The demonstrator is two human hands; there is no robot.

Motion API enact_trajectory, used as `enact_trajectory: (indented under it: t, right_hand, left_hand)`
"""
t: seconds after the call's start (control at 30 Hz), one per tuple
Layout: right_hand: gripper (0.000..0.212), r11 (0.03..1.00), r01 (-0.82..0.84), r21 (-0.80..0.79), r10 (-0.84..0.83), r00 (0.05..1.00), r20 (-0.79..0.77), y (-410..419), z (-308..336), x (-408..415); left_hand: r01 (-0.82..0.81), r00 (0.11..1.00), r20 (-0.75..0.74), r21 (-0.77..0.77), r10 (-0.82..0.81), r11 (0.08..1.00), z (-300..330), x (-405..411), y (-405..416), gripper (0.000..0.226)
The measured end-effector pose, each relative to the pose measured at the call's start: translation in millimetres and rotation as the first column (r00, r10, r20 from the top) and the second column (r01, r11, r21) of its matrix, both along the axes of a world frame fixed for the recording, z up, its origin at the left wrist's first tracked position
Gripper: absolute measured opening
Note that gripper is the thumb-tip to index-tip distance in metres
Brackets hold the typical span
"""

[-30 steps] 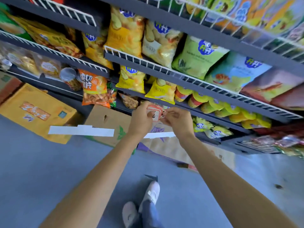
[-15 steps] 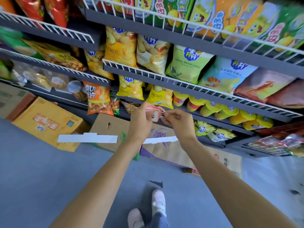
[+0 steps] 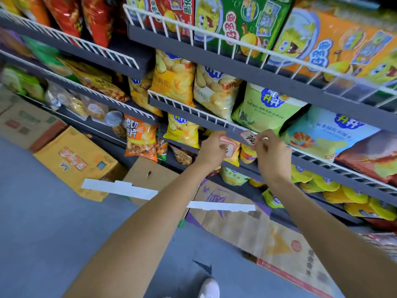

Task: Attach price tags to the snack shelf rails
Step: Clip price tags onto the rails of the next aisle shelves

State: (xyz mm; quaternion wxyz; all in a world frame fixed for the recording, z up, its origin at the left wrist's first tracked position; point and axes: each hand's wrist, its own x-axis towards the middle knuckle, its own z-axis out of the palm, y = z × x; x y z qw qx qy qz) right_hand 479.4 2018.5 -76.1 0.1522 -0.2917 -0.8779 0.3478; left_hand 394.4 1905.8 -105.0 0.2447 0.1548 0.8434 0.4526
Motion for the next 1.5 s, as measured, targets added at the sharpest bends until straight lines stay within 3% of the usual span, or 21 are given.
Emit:
enact_trajectory:
  t: [0.3, 0.5, 0.77, 0.93, 1.07, 1.27, 1.4, 1.5]
  right_hand:
    - [0.017, 0.995, -0.081, 0.059, 0.080, 0.996, 0.029, 21, -21, -27]
    - [0.021, 0.994, -0.062, 0.094, 0.059, 0.998, 0.033, 27, -27, -30]
    - [0.018, 0.940, -0.026, 0.339, -0.006, 0.996, 0.092, 37, -33, -27]
    - [0.012, 0.853, -0.048, 0.520, 0.079, 0.996, -0.039, 36, -38, -35]
    - [0.008, 0.832, -0.060, 0.551, 0.112, 0.992, -0.061, 33, -50, -49]
    - [0.032, 0.732, -0.156, 0.663, 0.135, 0.987, 0.083, 24, -56, -64]
    - [0.050, 0.720, -0.218, 0.659, 0.122, 0.974, 0.189, 21, -58, -67]
    - [0.035, 0.731, -0.286, 0.619, 0.076, 0.936, 0.343, 20, -56, -64]
  left_hand:
    - [0.060, 0.991, 0.126, -0.091, -0.048, 0.994, -17, -37, 39, 0.054]
    - [0.048, 0.988, 0.151, -0.037, -0.042, 0.998, -23, -38, 39, 0.052]
    - [0.141, 0.989, 0.058, -0.114, -0.135, 0.983, -29, -32, 25, 0.058]
    - [0.203, 0.976, -0.031, -0.216, -0.215, 0.955, -34, -32, 11, 0.063]
    - [0.252, 0.958, -0.070, -0.257, -0.278, 0.933, -36, -33, 7, 0.067]
    - [0.276, 0.952, -0.057, -0.255, -0.300, 0.926, -48, -41, 6, 0.071]
    - [0.292, 0.946, -0.065, -0.259, -0.319, 0.921, -44, -42, 5, 0.070]
    - [0.286, 0.951, -0.047, -0.249, -0.307, 0.925, -44, -41, 5, 0.071]
